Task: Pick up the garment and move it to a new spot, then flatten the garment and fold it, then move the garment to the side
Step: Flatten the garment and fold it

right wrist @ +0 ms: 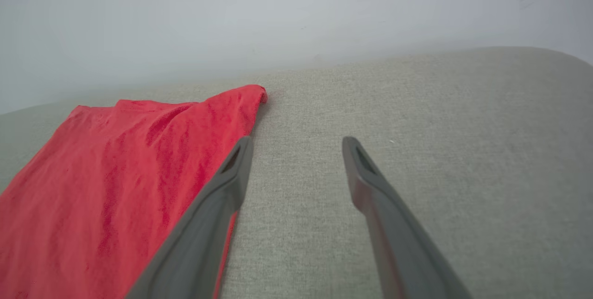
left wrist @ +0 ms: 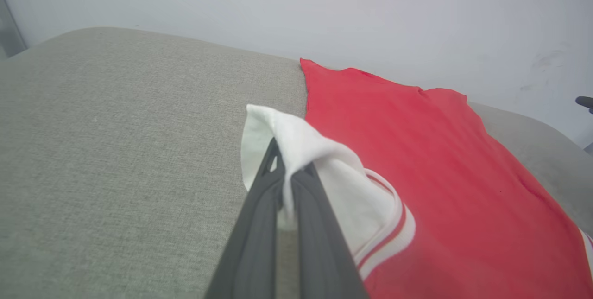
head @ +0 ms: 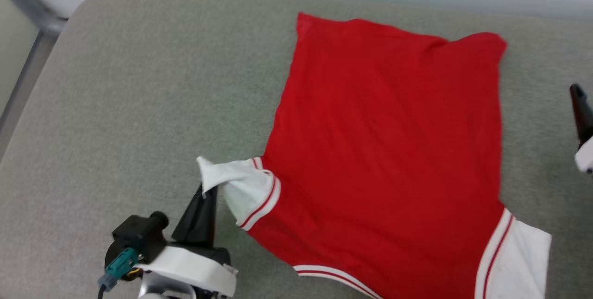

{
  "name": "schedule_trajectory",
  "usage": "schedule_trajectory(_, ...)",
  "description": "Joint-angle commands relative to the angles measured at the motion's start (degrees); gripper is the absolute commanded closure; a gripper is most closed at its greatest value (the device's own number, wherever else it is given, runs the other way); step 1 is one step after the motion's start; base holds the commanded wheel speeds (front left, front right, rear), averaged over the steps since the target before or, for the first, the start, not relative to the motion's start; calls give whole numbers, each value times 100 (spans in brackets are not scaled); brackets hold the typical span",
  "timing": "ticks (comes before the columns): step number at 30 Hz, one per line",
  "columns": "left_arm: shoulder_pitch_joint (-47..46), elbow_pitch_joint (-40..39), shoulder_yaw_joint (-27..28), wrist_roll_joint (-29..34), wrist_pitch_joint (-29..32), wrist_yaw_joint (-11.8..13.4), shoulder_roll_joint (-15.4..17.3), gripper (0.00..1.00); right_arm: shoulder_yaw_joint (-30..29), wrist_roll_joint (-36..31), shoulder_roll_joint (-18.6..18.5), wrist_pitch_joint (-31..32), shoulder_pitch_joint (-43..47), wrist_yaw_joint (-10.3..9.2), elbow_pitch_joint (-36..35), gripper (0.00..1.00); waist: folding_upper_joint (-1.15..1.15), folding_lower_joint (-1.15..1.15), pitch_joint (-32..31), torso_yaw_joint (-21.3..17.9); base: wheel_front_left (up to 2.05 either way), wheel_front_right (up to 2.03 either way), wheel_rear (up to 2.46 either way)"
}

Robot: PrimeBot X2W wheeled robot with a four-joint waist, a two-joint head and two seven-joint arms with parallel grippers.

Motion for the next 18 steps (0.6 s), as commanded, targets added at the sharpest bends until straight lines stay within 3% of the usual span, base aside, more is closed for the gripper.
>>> schedule_trajectory(1,-141,0,-64,33,-45,-49,-58,100,45,18,-124,209,-280,-4,194,0,-1,-1,251,264,0,0,0)
schedule_trajectory(11,-712,-39,-325,183,-226,-307,-451,100,515,-146,-974,2304,-2227,-4,1332,0,-1,-1,1082,859,0,0,0)
schedule_trajectory(18,-944,-117,-408,274,-284,-435,-612,100,719,-334,-1116,2937,-2901,-4,1599,0,-1,-1,1524,1081,0,0,0)
